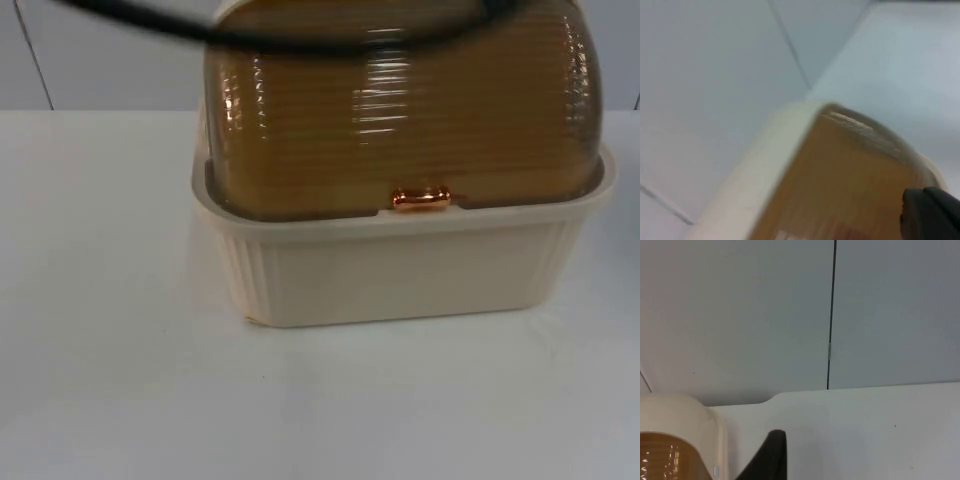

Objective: Open the box lid with the left hand, place the block into the box with the right hand, then close the box lid with the left hand.

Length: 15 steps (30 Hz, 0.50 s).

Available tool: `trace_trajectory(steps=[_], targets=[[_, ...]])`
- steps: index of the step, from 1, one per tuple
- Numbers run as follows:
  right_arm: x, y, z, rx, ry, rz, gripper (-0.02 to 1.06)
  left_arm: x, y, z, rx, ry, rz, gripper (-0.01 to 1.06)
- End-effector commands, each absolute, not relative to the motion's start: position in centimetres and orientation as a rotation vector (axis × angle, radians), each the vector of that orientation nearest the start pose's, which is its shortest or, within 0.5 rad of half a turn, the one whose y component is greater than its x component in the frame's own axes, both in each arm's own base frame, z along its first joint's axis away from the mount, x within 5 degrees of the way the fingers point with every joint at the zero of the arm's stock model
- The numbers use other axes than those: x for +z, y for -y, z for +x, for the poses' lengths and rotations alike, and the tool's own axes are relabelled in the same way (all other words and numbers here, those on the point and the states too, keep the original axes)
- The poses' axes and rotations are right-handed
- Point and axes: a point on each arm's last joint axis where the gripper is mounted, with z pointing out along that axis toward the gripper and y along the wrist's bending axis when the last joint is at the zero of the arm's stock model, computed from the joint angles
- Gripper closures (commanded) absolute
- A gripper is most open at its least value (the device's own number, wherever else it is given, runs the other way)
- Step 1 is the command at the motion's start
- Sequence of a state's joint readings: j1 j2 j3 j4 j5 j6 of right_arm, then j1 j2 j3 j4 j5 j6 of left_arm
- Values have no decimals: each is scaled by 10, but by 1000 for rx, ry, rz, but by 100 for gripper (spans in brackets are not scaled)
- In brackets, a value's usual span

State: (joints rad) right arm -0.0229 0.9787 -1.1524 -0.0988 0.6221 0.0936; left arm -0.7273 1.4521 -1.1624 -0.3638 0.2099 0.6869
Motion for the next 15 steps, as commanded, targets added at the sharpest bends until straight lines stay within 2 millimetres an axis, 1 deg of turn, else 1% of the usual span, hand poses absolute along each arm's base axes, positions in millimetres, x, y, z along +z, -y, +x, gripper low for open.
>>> trace_trajectory(steps=[1,5,6,7,8,10,11,14,15], targets=[[435,10,194,-62,-1920,78,1,359,214,250,-354,-1685,933,105],[435,10,194,-62,-1920,78,1,384,163,264,-314,-1699,706,105],[435,10,194,-62,-1920,78,1,384,163,264,-314,-1699,706,105],[435,10,194,-62,-1920,78,1,390,150,266,-299,-1699,655,105],[435,10,194,-62,-1920,78,1,397,130,270,-279,-1703,563,105],[435,10,194,-62,-1920,78,1,403,105,275,-268,-1710,442,105],[435,10,194,-62,-1920,78,1,403,105,275,-268,-1710,442,105],[435,10,194,-62,-1920,78,1,409,70,280,-246,-1719,274,105],[435,10,194,-62,-1920,78,1,410,62,281,-241,-1722,235,105]])
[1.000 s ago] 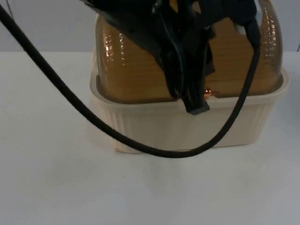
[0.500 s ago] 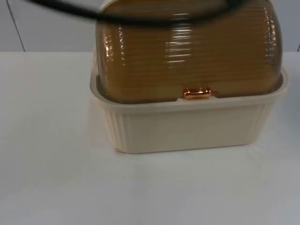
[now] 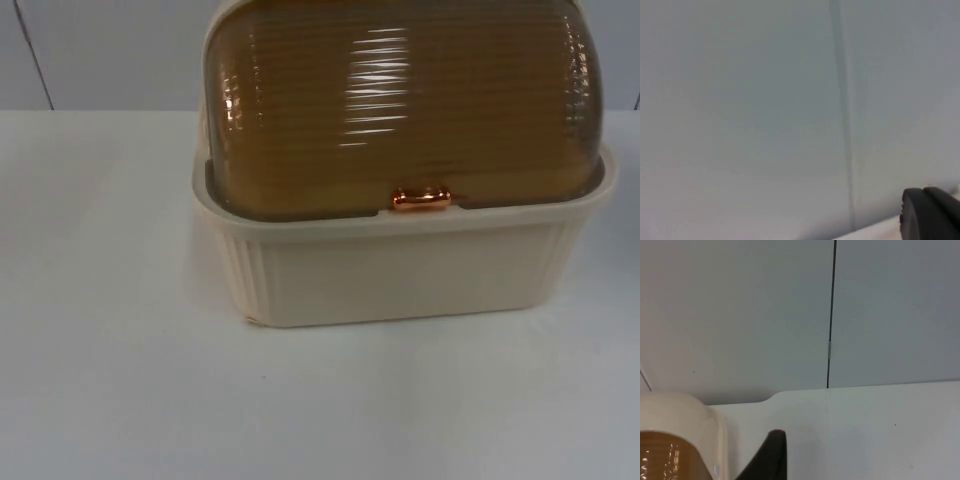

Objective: Open the box lid with the left hand, place the block into the box with the right hand, then close the box lid with the left hand.

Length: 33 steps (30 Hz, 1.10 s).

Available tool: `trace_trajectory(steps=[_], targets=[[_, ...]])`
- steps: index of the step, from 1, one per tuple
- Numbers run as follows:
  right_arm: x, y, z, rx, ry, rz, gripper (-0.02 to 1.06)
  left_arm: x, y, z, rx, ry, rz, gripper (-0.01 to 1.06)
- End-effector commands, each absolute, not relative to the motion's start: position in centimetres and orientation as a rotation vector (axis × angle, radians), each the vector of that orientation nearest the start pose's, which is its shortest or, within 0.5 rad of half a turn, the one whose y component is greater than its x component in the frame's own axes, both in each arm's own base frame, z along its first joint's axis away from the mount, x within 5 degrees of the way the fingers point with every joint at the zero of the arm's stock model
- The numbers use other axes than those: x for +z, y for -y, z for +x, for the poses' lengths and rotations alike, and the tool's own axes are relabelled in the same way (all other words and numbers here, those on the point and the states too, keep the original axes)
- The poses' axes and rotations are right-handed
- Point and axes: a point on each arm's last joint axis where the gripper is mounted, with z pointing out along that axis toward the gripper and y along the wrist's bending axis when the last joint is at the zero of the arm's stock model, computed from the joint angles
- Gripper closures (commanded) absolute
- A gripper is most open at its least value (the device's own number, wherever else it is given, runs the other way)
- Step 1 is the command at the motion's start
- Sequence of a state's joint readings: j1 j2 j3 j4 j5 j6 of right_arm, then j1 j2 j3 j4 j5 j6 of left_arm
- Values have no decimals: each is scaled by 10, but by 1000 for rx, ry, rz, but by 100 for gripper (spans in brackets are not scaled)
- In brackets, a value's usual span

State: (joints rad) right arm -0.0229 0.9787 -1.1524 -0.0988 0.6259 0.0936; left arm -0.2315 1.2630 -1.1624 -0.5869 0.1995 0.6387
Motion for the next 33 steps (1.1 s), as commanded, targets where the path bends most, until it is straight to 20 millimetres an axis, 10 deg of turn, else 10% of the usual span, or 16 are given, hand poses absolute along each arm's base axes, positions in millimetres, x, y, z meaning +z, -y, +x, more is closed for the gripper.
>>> trace_trajectory(steps=[1,10,24,28,30,33], targets=[[435,10,194,-62,-1920,78,1,410,62,281,-241,-1722,235,105],[435,10,194,-62,-1920,78,1,404,12,287,-207,-1794,41,105],[435,10,194,-62,-1922,78,1,413,13,276,-203,-1773,70,105],[435,10,194,-62,-1926,79,1,412,14,275,-166,-1777,124,76],[435,10,194,-62,-1926,79,1,413,13,276,-175,-1770,109,11],[435,10,194,-62,-1926,79,1,414,14,275,-192,-1769,93,2]])
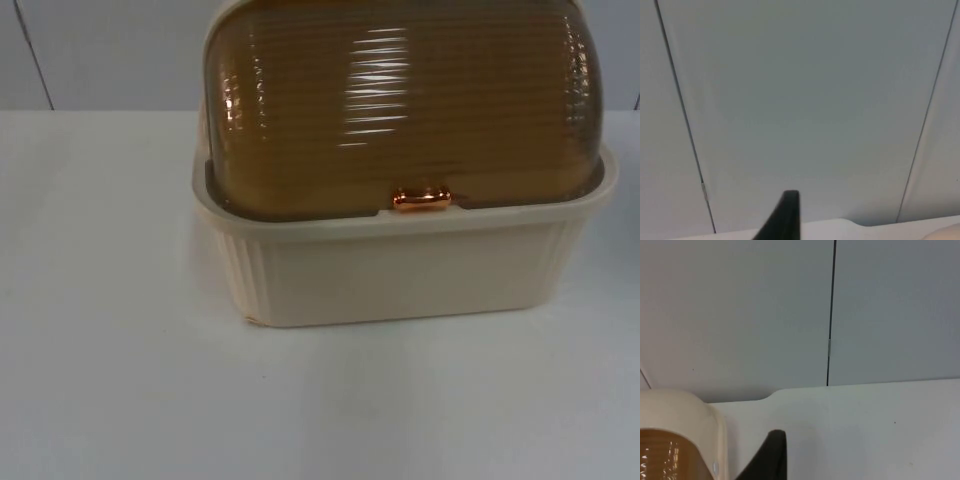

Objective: Open the box lid with the left hand, place the block into the box with the right hand, then close the box lid with the left hand.

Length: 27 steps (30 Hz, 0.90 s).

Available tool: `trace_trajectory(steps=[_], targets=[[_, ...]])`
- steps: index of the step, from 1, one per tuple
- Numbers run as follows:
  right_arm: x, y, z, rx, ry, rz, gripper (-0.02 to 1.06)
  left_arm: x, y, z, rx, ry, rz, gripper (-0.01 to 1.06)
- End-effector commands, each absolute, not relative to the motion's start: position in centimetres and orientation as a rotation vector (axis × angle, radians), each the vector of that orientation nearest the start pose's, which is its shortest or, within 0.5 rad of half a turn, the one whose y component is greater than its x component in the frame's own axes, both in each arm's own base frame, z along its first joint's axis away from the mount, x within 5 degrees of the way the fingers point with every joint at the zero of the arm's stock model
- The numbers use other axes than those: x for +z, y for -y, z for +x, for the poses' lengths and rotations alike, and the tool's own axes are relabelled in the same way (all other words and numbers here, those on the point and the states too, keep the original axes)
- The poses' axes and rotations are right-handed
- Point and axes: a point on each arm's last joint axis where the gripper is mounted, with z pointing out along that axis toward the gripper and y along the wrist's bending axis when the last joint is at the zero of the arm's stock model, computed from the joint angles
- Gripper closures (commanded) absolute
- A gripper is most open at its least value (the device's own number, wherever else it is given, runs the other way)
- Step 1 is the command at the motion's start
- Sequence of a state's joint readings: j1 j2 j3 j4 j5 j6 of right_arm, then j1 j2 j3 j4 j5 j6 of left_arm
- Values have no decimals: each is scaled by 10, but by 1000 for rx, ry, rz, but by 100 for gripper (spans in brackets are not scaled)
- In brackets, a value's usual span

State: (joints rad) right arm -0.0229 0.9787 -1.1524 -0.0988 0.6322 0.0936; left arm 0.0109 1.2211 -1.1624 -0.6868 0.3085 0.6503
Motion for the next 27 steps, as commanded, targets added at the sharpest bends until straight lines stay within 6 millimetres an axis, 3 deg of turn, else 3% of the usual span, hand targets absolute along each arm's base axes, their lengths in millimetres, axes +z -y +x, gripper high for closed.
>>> trace_trajectory(steps=[1,27], targets=[[435,10,194,-62,-1926,79,1,415,14,274,-193,-1767,95,2],[431,11,192,-41,-1963,125,1,419,16,266,-216,-1765,109,2]])
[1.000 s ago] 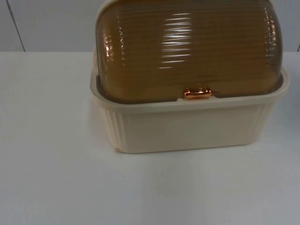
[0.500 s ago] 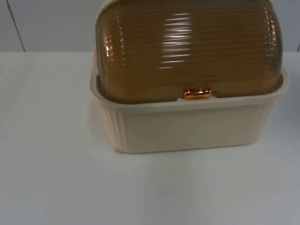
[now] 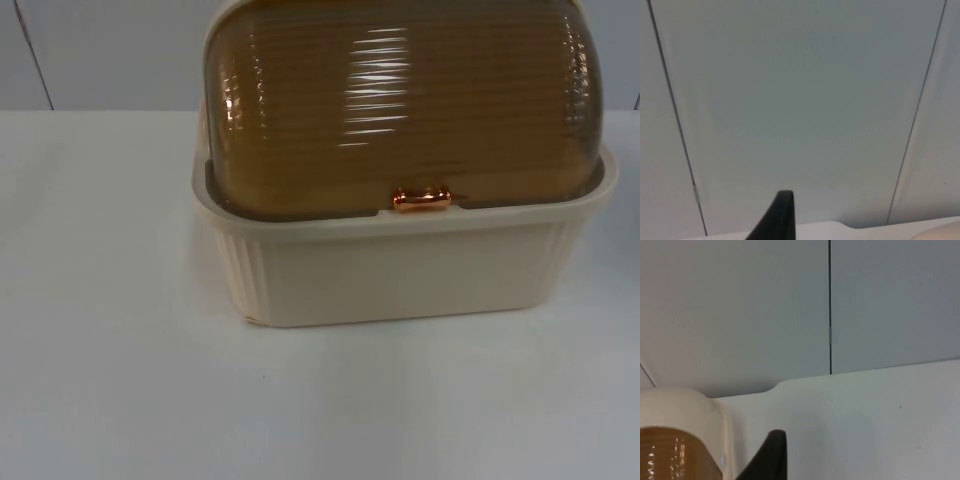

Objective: Open the box lid with the left hand, place the block into the box with the right hand, then close the box lid with the left hand.

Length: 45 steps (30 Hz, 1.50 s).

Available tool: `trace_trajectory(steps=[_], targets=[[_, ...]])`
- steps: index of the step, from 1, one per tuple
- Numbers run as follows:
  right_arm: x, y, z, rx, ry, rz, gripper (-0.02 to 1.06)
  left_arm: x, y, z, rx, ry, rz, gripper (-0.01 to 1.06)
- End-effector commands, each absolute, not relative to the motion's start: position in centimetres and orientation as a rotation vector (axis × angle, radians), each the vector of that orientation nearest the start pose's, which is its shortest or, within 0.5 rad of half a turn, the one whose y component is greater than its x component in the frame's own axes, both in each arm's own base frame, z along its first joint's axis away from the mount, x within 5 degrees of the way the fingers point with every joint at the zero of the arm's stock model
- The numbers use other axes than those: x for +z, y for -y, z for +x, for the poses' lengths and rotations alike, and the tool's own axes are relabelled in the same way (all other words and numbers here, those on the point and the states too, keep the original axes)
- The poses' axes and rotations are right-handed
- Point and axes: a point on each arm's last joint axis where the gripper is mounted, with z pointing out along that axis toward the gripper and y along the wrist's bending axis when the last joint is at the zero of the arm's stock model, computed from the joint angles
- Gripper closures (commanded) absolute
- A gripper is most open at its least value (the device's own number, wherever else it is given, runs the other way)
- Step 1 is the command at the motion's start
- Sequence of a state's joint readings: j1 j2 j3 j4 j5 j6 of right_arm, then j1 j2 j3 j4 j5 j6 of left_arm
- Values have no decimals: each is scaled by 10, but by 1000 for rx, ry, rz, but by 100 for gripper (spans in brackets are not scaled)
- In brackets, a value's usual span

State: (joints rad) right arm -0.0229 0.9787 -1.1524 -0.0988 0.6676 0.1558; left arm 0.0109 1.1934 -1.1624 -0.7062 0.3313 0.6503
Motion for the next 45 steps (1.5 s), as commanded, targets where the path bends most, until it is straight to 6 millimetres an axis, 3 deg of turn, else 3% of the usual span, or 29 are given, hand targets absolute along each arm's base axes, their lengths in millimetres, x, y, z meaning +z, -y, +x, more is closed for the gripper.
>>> trace_trajectory(steps=[1,10,13,17,21,22,28,29,33,34,40,45], targets=[[431,11,192,-46,-1963,118,1,419,16,266,-216,-1765,109,2],[432,7,184,-69,-1984,5,1,415,23,256,-259,-1848,198,2],[444,5,168,-71,-1909,-38,1,429,22,238,-207,-1790,226,2],[463,5,139,-99,-1761,-51,1,455,19,202,-123,-1668,251,2],[484,4,95,-114,-1566,-54,1,482,18,153,-67,-1509,254,2],[484,4,95,-114,-1566,-54,1,482,18,153,-67,-1509,254,2],[495,2,37,-168,-1400,-89,1,505,18,72,-12,-1309,260,2],[495,2,34,-168,-1393,-88,1,506,18,65,-2,-1293,264,2],[494,1,-8,-172,-1308,-81,1,510,17,4,47,-1150,249,2],[494,1,-8,-172,-1308,-81,1,510,17,4,47,-1150,249,2],[489,-1,-62,-226,-1160,-104,1,507,10,-71,132,-1036,178,2],[477,-2,-90,-231,-1135,-119,1,513,9,-114,155,-961,163,2]])
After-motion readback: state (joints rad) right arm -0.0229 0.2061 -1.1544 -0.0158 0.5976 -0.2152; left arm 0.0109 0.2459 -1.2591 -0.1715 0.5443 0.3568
